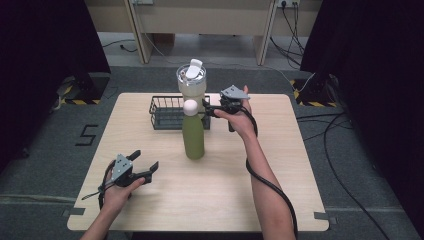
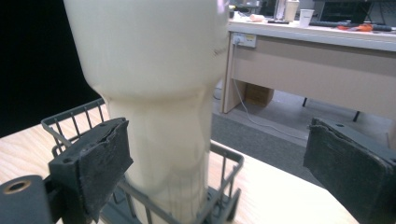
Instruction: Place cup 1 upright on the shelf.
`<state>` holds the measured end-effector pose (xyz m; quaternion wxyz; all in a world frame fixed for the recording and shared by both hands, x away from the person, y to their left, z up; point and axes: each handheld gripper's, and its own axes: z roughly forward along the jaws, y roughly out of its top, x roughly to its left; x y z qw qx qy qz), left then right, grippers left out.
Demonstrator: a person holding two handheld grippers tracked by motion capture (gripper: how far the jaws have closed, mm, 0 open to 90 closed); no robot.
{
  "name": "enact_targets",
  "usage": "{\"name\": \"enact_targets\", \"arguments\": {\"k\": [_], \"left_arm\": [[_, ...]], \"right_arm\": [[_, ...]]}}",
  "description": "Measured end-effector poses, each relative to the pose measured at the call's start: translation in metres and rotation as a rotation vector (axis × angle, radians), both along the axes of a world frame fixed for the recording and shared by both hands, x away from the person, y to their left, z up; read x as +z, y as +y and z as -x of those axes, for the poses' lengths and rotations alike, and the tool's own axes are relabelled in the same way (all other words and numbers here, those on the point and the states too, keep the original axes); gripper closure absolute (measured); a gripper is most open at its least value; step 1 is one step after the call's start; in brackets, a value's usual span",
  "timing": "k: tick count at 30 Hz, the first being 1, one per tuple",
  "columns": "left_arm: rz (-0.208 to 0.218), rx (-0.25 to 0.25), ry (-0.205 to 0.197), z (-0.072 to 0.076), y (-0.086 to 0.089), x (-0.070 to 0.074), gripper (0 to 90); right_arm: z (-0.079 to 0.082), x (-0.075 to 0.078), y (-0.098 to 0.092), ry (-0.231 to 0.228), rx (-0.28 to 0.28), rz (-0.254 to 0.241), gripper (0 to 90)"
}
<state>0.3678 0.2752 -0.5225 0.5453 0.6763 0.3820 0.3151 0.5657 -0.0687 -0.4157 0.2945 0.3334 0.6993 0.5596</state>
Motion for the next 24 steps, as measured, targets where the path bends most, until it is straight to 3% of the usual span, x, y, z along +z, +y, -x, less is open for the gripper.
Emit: {"name": "enact_targets", "arguments": {"k": [24], "left_arm": [[0.002, -0.015, -0.030, -0.005, -0.009, 0.008, 14.5]], "right_arm": [[0.054, -0.007, -0.056, -0.018, -0.098, 0.057, 8.2]]}}
